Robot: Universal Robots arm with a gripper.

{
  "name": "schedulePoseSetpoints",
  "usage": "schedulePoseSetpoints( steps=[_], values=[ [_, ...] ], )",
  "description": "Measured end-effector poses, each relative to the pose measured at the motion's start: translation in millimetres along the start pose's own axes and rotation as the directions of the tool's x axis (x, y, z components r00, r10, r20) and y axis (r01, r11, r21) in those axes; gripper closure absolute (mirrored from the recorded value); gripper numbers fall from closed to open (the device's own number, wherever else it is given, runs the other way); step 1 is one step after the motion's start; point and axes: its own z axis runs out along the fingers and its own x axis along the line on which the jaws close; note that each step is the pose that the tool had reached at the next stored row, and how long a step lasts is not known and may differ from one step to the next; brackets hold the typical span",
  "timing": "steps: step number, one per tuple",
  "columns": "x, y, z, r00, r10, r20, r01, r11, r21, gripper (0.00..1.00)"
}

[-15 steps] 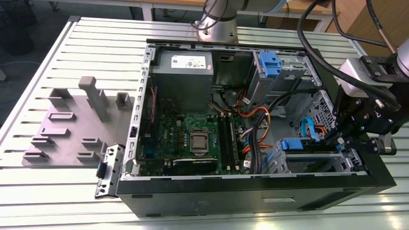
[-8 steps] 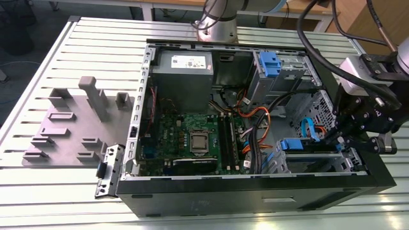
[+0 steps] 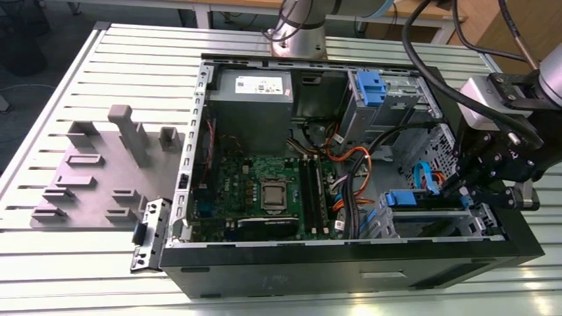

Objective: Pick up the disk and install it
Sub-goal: 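Insert the second disk wire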

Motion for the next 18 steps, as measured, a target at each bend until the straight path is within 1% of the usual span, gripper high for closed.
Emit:
schedulePoseSetpoints(
  steps=[12,18],
  values=[
    [-2.2,1.0,1.5,1.0000,0.000,0.0024,0.000,1.0000,-0.0001,0.84],
    [-3.0,1.8,2.4,1.0000,0.000,0.0026,0.000,1.0000,-0.0001,0.84]
  ],
)
